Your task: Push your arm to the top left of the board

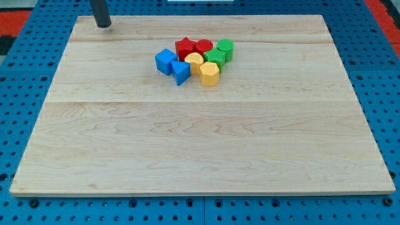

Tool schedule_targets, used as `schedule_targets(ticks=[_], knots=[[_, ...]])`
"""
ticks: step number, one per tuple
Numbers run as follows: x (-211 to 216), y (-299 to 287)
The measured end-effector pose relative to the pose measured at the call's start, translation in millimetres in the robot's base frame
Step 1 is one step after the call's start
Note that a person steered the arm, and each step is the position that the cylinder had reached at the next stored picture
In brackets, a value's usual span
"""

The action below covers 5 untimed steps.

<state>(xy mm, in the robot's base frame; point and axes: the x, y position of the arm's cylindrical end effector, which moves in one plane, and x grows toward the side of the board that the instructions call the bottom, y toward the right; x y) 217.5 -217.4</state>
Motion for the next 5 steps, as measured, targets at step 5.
schedule_targets(ticks=[5], knots=[[-6.0, -4.0]])
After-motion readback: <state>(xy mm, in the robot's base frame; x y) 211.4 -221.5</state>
